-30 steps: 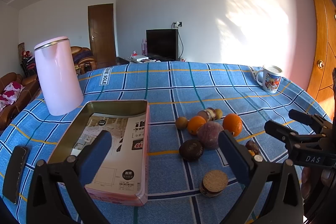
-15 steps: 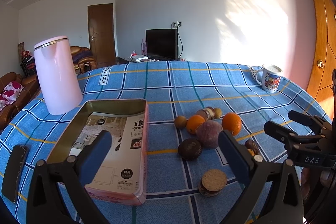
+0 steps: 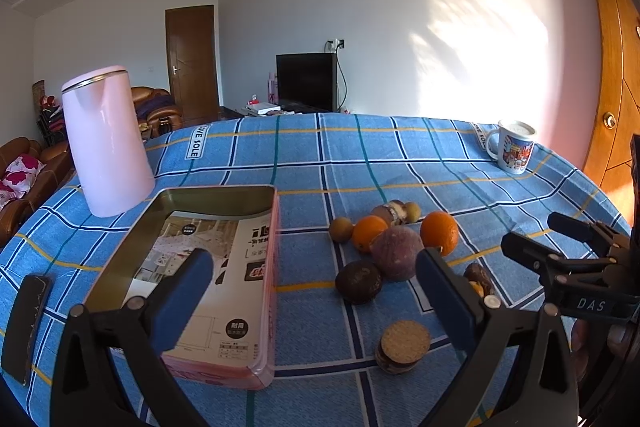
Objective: Organize fruits
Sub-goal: 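Move both tools toward the fruit pile beside the open tin, then grasp the round tan biscuit with the left tool while the right tool grasps a mangosteen, then carry biscuit and mangosteen over the tin and open both tools to drop them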
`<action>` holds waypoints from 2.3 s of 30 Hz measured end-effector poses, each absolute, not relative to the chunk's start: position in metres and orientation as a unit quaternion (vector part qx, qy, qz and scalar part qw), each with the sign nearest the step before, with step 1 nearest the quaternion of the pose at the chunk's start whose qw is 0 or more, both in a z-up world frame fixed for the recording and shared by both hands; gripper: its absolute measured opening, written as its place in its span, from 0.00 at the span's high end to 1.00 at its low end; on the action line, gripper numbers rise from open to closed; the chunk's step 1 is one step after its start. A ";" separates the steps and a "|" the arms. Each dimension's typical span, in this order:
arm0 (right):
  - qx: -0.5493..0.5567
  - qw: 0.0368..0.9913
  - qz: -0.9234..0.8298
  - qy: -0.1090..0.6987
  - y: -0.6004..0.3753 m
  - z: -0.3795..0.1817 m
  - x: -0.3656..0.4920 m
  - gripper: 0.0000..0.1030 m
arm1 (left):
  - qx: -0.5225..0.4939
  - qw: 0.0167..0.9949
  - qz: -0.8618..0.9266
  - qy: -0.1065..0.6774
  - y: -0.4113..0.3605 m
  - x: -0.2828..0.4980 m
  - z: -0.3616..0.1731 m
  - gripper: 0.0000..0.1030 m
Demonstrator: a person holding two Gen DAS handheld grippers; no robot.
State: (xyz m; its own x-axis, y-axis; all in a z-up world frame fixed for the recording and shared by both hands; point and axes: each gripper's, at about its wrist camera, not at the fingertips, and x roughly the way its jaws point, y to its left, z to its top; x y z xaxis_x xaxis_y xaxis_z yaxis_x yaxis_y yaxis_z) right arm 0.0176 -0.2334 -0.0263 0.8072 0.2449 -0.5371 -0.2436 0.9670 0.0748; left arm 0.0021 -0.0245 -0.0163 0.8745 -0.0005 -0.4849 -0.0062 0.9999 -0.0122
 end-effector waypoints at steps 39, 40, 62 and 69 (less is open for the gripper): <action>0.023 0.877 0.246 0.412 -0.220 -0.069 0.044 0.59 | -0.006 0.921 -0.131 0.368 -0.063 0.020 -0.065 0.65; 0.023 0.878 0.246 0.410 -0.220 -0.069 0.043 0.59 | -0.007 0.922 -0.132 0.364 -0.062 0.020 -0.065 0.65; -0.031 0.922 0.231 0.310 -0.202 -0.041 0.018 0.59 | -0.001 0.959 -0.082 0.271 -0.044 0.001 -0.040 0.65; -0.051 0.923 0.241 0.295 -0.186 -0.033 0.016 0.59 | 0.000 0.965 -0.059 0.255 -0.031 -0.001 -0.032 0.65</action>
